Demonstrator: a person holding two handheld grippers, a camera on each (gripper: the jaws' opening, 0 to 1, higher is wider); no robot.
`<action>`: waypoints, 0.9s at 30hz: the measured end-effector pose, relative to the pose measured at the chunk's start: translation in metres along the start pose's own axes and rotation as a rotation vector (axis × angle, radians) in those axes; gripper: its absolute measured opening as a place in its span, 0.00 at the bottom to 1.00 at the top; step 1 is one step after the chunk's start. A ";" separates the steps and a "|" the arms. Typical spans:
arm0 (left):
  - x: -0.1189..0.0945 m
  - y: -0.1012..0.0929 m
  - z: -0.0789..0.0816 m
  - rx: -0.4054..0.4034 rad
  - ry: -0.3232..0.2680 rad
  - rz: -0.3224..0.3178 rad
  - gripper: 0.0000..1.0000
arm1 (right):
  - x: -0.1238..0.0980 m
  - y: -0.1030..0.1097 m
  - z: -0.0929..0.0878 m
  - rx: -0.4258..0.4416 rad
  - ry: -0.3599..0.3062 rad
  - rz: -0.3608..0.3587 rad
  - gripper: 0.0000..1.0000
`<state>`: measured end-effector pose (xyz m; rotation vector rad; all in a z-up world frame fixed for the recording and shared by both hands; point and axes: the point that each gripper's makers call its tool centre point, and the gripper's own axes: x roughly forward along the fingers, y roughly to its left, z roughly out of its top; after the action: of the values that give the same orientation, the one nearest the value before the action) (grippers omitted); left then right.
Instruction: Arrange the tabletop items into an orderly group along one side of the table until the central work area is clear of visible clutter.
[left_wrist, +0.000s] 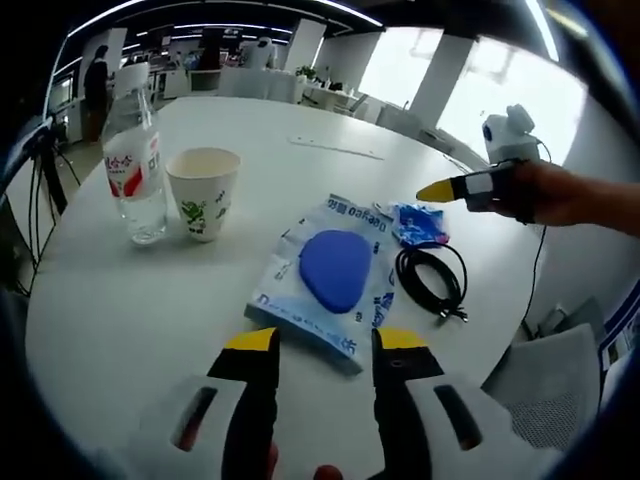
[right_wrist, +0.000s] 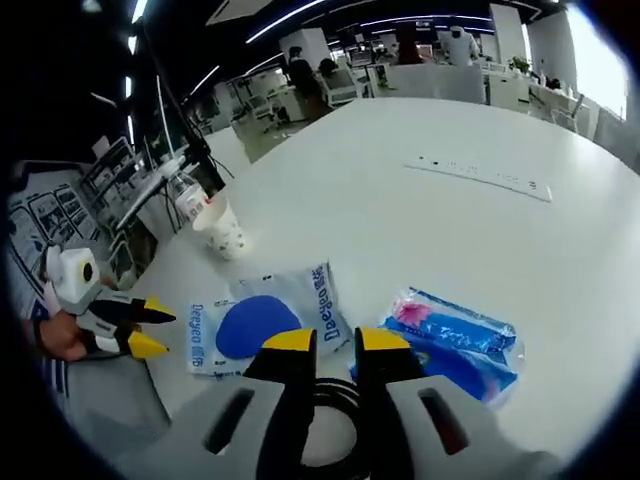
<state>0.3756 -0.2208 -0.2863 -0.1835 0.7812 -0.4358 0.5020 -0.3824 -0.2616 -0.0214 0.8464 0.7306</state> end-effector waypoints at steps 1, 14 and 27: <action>0.000 0.001 0.000 -0.004 -0.004 0.003 0.36 | 0.002 0.001 0.001 -0.006 0.005 0.001 0.14; 0.014 -0.003 -0.001 -0.033 0.026 0.022 0.31 | 0.038 0.006 -0.005 -0.118 0.112 0.042 0.23; 0.021 0.000 -0.006 -0.059 0.070 0.036 0.29 | 0.059 -0.003 0.001 -0.104 0.127 0.052 0.22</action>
<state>0.3844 -0.2300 -0.3044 -0.2100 0.8657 -0.3870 0.5300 -0.3503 -0.3019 -0.1406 0.9323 0.8286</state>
